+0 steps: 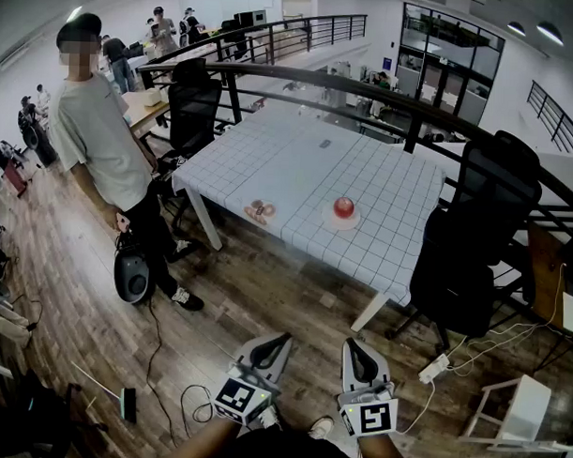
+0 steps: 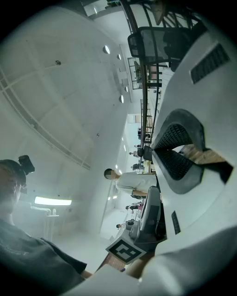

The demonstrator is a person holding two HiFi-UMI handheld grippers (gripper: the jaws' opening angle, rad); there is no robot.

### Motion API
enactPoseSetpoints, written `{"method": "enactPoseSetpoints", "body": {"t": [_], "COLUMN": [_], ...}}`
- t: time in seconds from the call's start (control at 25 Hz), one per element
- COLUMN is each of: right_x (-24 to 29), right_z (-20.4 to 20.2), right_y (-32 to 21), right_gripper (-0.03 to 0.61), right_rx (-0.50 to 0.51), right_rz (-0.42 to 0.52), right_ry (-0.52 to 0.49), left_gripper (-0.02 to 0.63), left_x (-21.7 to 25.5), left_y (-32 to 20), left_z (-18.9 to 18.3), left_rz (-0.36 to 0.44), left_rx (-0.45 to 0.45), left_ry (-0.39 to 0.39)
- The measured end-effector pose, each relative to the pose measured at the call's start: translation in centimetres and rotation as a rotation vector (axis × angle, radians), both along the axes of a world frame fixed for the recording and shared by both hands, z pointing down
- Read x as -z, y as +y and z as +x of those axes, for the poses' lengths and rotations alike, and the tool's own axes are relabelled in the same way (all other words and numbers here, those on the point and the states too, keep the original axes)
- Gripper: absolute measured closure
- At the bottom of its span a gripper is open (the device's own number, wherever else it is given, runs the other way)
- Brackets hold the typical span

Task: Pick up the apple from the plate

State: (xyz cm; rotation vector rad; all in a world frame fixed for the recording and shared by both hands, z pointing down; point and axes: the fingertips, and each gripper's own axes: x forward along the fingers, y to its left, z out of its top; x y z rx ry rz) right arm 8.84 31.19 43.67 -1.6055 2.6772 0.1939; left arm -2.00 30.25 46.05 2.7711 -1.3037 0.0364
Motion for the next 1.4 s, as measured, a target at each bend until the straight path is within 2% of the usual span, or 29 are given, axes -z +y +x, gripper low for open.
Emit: {"method": "enactPoseSetpoints", "body": {"t": [0.32,0.48,0.76,0.92,1.4], "right_x": [0.4,-0.2,0.4,0.0,-0.8], "right_z": [-2.1,-2.4,-4.1,-5.8,-9.7], "right_y": [-0.9,-1.4,-1.4,-2.1,-4.2], "right_gripper": [0.555,0.555,0.554,0.554,0.554], "right_rx": [0.003,-0.011,0.019,0.024,-0.032], "right_rz": [0.014,-0.018,0.008,-0.004,-0.044], "right_ry": [0.008,0.011,-0.061,-0.042,-0.036], "left_gripper": [0.592,0.592,0.592,0.592,0.592], "left_x": [0.3,-0.1,-0.7,-0.9,-1.4], "left_y": [-0.9,-1.1,-1.5,-1.9,-3.7], "left_z": [-1.9,-2.6,-4.9,-6.3,-10.0], "left_rz": [0.000,0.001,-0.006,-0.006,-0.011], "left_rx": [0.006,0.004,0.008,0.003,-0.040], "left_ry": [0.017,0.020,0.036,0.045,0.063]}}
